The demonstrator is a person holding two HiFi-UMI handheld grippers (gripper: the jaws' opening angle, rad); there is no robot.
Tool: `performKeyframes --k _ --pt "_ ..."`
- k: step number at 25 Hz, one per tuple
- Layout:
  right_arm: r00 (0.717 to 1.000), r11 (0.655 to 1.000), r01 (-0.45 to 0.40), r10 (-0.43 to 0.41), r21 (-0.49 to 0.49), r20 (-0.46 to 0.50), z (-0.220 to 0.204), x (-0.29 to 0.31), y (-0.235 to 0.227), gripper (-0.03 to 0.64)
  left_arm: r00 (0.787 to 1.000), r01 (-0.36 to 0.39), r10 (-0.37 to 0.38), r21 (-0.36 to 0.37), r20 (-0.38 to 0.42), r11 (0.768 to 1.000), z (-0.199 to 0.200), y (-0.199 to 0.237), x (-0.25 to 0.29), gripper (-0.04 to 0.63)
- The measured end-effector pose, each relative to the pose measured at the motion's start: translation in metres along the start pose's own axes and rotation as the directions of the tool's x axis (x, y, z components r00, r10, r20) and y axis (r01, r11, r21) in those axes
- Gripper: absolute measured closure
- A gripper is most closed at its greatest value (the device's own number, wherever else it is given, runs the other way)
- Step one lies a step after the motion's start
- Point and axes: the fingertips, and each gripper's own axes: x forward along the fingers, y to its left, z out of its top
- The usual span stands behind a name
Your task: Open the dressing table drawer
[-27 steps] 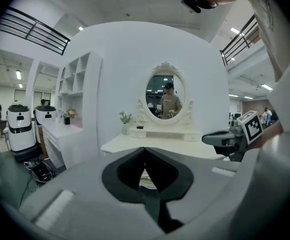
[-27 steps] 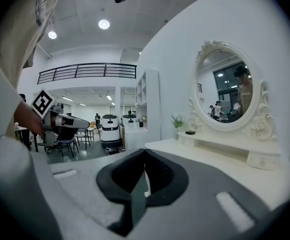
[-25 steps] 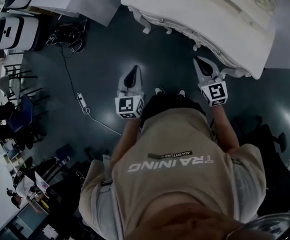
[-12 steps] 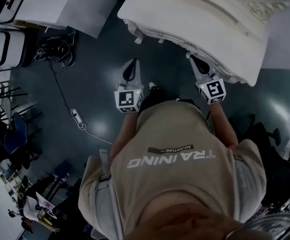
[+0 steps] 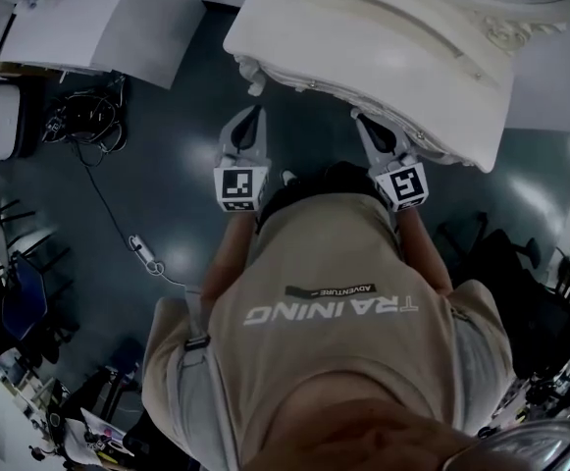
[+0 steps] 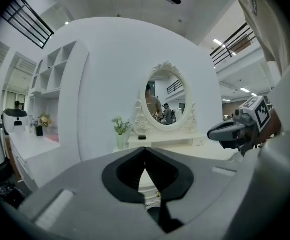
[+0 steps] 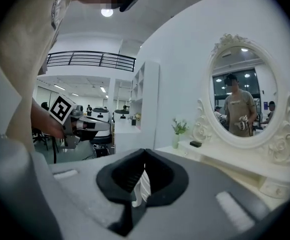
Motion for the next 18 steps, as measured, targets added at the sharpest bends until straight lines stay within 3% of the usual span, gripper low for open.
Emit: performKeyframes --k 3,8,18 --pt "0.999 0.999 0.01 -0.008 0.038 -0.044 -0.013 0.013 -0.009 0.614 1.0 0.014 -0.014 0.001 -0.014 1.0 -0.004 0.003 0.018 0.588" --pt "0.999 0.998 0.005 -0.002 0.068 -0.038 -0.021 0.042 -0.04 0.614 0.999 0.026 -0.026 0.012 -0.04 1.0 -0.001 0.013 0.063 0.588" --pt "0.997 0.994 0.062 -0.066 0.088 0.042 -0.005 0.106 -0.182 0.614 0.995 0.059 -0.049 0.117 -0.089 0.991 0.04 0.03 0.203 0.588"
